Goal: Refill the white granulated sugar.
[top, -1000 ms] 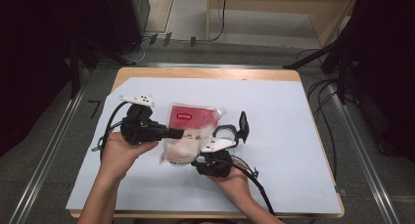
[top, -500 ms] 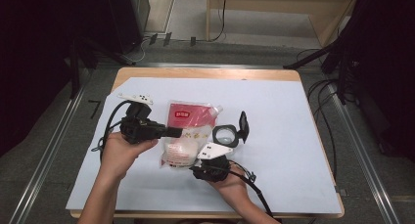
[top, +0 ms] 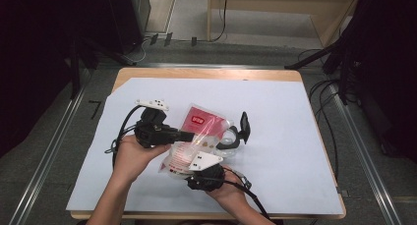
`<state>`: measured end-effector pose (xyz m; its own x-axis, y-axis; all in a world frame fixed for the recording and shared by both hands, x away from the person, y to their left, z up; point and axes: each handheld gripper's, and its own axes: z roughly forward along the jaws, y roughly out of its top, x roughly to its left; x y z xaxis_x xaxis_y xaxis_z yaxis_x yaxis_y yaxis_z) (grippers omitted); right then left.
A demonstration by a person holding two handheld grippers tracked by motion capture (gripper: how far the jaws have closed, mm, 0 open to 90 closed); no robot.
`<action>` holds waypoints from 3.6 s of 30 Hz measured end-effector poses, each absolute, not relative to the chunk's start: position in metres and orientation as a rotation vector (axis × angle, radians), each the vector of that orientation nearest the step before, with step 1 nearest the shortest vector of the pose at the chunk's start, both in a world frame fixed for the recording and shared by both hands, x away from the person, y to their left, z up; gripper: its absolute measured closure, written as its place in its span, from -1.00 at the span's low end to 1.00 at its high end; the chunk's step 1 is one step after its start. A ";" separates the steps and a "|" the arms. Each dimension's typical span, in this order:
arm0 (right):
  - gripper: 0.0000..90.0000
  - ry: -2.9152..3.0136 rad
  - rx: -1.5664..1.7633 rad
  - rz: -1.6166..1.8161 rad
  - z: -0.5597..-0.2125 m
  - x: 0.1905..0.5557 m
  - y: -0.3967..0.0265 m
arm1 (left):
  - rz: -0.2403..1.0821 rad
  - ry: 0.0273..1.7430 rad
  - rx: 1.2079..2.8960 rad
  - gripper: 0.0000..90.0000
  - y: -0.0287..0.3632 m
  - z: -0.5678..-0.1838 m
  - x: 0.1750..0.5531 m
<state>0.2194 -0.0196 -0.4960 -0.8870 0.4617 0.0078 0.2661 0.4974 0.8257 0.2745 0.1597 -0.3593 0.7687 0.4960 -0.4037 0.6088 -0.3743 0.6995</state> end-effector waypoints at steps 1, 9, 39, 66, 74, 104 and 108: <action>0.19 2.540 0.620 1.353 -0.495 0.220 -0.019 | -0.141 0.816 2.044 0.98 0.159 -0.359 0.274; 0.23 2.587 0.627 1.434 -0.484 0.217 -0.019 | -0.140 0.781 2.020 0.85 0.155 -0.366 0.275; 0.32 2.674 0.658 1.522 -0.474 0.209 -0.010 | -0.296 0.940 1.983 0.59 0.136 -0.380 0.282; 0.32 2.693 0.743 1.537 -0.467 0.216 -0.001 | -0.288 1.035 2.027 0.46 0.128 -0.367 0.303; 0.35 2.672 0.832 1.653 -0.466 0.222 -0.012 | -0.280 1.023 2.023 0.45 0.129 -0.362 0.296; 0.37 2.664 0.836 1.772 -0.453 0.228 -0.014 | -0.181 1.033 2.006 0.54 0.124 -0.349 0.285; 0.35 2.666 0.826 1.771 -0.450 0.228 -0.015 | -0.147 1.035 2.025 0.67 0.124 -0.346 0.283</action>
<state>0.2280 -0.0147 -0.4505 -0.8626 0.3130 0.3975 0.4877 0.3054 0.8179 0.2833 0.1236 -0.3463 0.6529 0.6168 -0.4397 0.7149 -0.3100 0.6267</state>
